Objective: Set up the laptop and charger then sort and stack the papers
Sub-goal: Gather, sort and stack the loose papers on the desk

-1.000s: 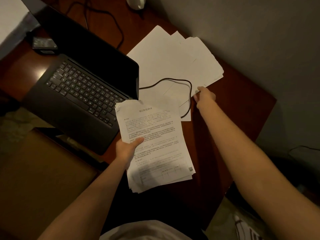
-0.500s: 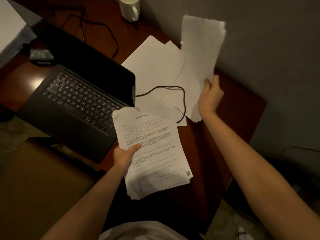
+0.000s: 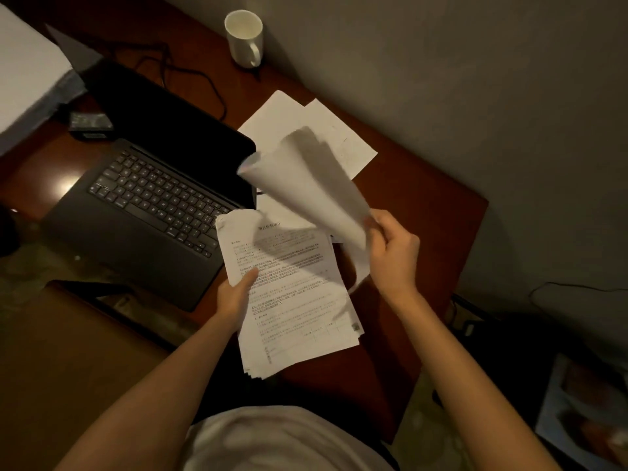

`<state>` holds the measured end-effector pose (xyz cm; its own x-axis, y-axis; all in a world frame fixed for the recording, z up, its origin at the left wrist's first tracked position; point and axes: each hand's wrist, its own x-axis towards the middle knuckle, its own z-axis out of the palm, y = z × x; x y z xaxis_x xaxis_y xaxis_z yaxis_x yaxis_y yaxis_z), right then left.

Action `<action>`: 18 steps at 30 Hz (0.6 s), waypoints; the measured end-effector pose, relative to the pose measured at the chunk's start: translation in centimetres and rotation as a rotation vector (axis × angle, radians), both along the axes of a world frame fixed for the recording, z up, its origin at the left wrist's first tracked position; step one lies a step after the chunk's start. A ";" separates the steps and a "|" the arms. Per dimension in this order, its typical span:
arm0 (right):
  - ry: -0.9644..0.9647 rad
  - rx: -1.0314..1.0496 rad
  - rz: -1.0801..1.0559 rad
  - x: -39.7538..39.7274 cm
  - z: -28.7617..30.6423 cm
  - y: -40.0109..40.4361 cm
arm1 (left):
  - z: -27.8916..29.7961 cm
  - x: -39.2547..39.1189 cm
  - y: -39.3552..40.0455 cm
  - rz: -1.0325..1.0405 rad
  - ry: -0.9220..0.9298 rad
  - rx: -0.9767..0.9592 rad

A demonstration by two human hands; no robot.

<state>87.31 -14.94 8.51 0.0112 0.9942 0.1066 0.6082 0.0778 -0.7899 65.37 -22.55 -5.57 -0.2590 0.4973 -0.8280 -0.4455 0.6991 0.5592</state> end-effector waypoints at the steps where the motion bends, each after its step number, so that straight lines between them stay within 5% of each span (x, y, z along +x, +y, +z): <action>1: 0.031 -0.054 -0.018 0.3 0.4 0.0 | 0.1 -0.1 0.0 0.000 -0.010 -0.002; 10: 0.316 -0.588 -0.244 1.4 -1.5 0.5 | 0.2 -0.5 -0.6 0.016 -0.133 0.050; 15: 0.673 -0.869 -0.187 2.5 -1.4 0.3 | 0.4 0.0 -0.3 0.055 -0.138 0.049; 18: 0.622 -0.893 -0.194 2.6 -2.5 -0.4 | 0.3 0.1 -0.3 0.068 -0.168 0.057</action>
<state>89.91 -15.38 6.04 -0.0226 0.6860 -0.7272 0.0260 -0.7268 -0.6864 65.44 -22.83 -5.24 -0.1544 0.5309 -0.8333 -0.5811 0.6333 0.5111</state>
